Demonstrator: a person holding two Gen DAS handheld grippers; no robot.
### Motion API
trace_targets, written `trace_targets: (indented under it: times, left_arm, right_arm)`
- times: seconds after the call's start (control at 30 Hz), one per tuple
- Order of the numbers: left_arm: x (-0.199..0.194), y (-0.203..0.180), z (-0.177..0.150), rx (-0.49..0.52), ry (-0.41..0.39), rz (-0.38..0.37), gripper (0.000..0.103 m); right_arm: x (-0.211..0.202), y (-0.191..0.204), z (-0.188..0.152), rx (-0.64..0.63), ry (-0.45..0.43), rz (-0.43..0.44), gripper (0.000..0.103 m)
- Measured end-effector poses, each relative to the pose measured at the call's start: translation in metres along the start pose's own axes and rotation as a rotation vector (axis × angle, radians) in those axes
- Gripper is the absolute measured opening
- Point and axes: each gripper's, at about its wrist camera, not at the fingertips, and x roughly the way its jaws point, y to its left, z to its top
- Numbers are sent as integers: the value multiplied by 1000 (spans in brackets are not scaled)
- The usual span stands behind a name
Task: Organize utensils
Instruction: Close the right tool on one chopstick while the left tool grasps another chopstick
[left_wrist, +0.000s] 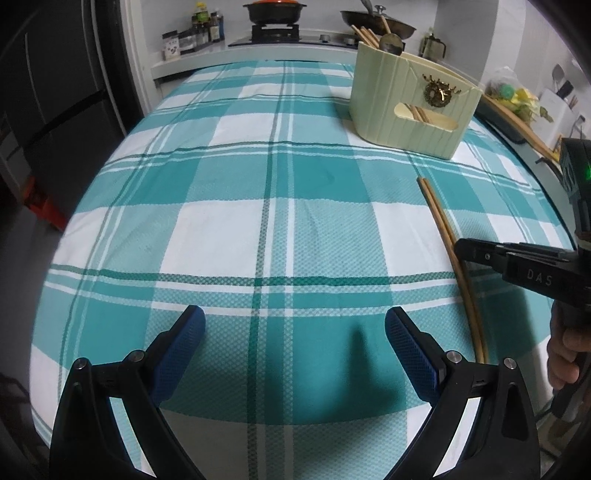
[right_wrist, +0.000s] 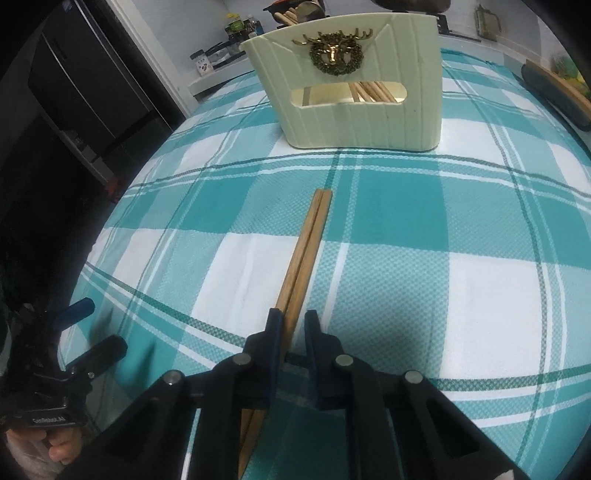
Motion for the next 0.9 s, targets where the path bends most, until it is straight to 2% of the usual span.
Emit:
trace_targets:
  times: [0.2, 0.3, 0.4, 0.6, 0.77, 0.9]
  left_arm:
    - [4, -9, 2, 15, 18, -10, 98]
    - [0, -13, 3, 24, 10, -10, 98]
    - [-2, -15, 4, 25, 11, -14, 98]
    - [-6, -23, 5, 43, 9, -26, 98]
    - [-5, -26, 2, 48, 20, -45, 98]
    - [2, -44, 6, 63, 43, -123, 98]
  right_arm:
    - [10, 14, 18, -80, 45, -101, 12]
    - [12, 13, 23, -97, 91, -112, 12]
    - [15, 23, 18, -216, 153, -157, 12]
    - [15, 31, 13, -281, 130, -231, 12]
    - [-11, -7, -7, -191, 90, -298, 10]
    - [-33, -33, -27, -139, 78, -332, 12]
